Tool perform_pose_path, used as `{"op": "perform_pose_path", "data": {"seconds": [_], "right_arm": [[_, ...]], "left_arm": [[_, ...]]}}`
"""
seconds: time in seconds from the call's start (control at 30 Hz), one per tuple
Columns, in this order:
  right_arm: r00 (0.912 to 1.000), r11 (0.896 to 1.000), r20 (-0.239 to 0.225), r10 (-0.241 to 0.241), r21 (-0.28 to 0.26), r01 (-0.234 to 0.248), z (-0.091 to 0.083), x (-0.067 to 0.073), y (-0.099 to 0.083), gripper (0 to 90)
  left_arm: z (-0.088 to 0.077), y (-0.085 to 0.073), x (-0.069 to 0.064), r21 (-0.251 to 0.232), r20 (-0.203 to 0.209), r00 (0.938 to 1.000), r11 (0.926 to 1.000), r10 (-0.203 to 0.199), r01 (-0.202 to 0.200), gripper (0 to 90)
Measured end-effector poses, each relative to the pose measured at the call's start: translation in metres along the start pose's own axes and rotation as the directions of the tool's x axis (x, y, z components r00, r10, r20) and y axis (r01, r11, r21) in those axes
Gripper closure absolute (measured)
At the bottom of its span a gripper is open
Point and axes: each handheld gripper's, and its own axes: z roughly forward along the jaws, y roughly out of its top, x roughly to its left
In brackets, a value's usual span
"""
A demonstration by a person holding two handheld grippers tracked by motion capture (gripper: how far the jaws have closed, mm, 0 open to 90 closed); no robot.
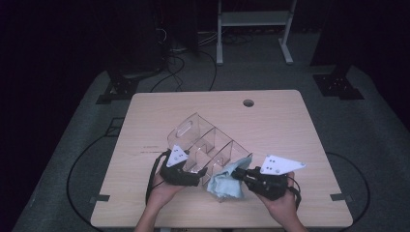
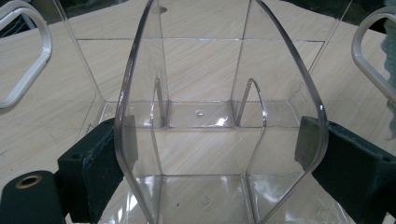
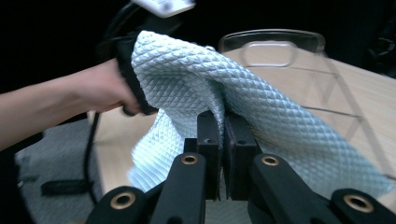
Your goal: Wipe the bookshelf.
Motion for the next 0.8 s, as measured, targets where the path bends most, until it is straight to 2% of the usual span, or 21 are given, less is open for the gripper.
{"op": "perform_pose_path", "data": {"seconds": [0.13, 0.3, 0.43, 0.67, 0.8], "right_arm": [[0.9993, 0.999, -0.025, -0.029, 0.026, 0.03, 0.003, 0.013, -0.006, 86.3], [0.9991, 0.997, -0.03, -0.03, 0.07, 0.032, 0.004, 0.018, -0.019, 86.3], [0.9997, 0.994, -0.024, -0.01, 0.112, 0.013, 0.007, 0.016, -0.033, 86.2], [0.9998, 0.975, -0.016, 0.009, 0.22, -0.006, 0.031, 0.011, -0.061, 86.3], [0.9997, 0.97, -0.002, 0.025, 0.241, -0.024, 0.035, 0.006, -0.069, 86.3]], "left_arm": [[0.0, 0.0, 0.0, 0.0, 0.0, 1.0, 1.0, 0.0, 0.0, 9.5], [0.0, 0.0, 0.0, 0.0, 0.0, 1.0, 1.0, -0.001, 0.001, 9.5], [0.0, 0.0, 0.0, 0.001, -0.002, 1.0, 1.0, 0.0, 0.0, 9.5], [0.0, 0.0, -0.001, 0.0, -0.003, 1.0, 1.0, -0.003, 0.003, 9.5], [0.0, 0.0, 0.0, 0.0, -0.001, 1.0, 1.0, -0.006, 0.006, 9.5]]}}
